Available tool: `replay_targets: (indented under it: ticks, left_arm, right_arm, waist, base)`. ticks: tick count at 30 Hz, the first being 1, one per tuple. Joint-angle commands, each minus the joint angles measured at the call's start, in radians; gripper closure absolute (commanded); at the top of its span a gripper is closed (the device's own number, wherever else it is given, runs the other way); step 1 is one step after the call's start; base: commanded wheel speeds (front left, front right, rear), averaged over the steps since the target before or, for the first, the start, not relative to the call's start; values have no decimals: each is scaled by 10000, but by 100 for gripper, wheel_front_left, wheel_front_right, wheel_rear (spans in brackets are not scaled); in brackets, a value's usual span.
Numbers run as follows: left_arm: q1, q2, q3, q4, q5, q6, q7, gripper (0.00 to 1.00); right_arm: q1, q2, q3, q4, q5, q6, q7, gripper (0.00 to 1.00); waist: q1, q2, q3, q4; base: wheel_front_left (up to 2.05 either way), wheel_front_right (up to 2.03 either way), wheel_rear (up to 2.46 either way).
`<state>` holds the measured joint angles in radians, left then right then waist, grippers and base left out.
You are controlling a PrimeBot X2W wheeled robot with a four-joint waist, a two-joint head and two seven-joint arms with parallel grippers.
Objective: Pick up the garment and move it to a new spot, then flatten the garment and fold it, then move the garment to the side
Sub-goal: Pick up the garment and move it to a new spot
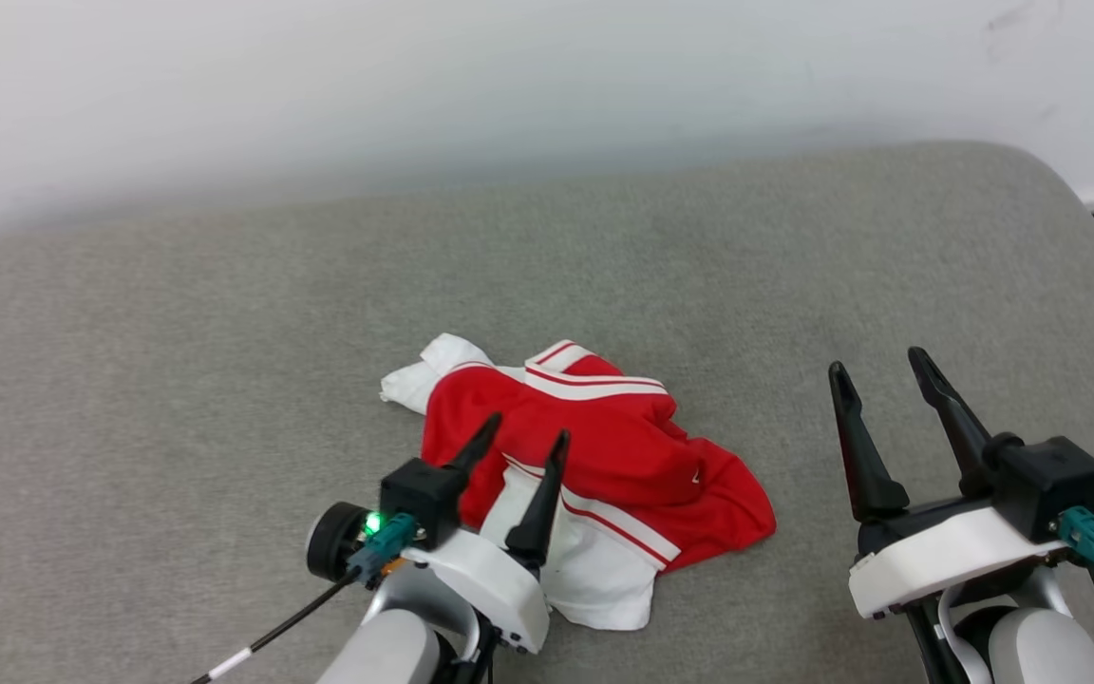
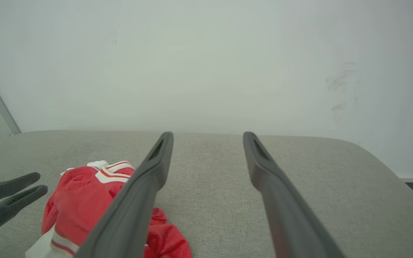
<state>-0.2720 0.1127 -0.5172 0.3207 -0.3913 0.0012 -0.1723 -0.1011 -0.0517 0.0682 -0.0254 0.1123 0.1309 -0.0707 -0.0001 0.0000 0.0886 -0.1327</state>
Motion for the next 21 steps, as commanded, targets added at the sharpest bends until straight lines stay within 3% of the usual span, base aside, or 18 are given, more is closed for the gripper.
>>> replay_targets:
  ticks: [1,9,16,21]
  left_arm:
    - [-12,0,172,-133,22,152,-233,0]
    - [329,438,1237,-758,-28,963,-775,0]
    - [1429,1391,2178,-1370,-102,1598,-805,0]
    - [2069,1778,2408,-1769,-214,1761,-634,0]
  right_arm:
    - [176,25,-53,32,-107,-3,42,0]
    - [523,25,-203,-120,-229,-3,326,0]
    - [940,24,-486,-253,-289,-3,545,0]
    - [1243,24,-557,-329,-249,-3,629,0]
  waist:
    - [1,0,-363,297]
    - [1,0,-867,781]
    - [1,0,-1047,781]
    - [1,0,-1111,727]
  base:
    - [0,0,0]
    - [0,0,0]
    - [0,0,0]
    - [0,0,0]
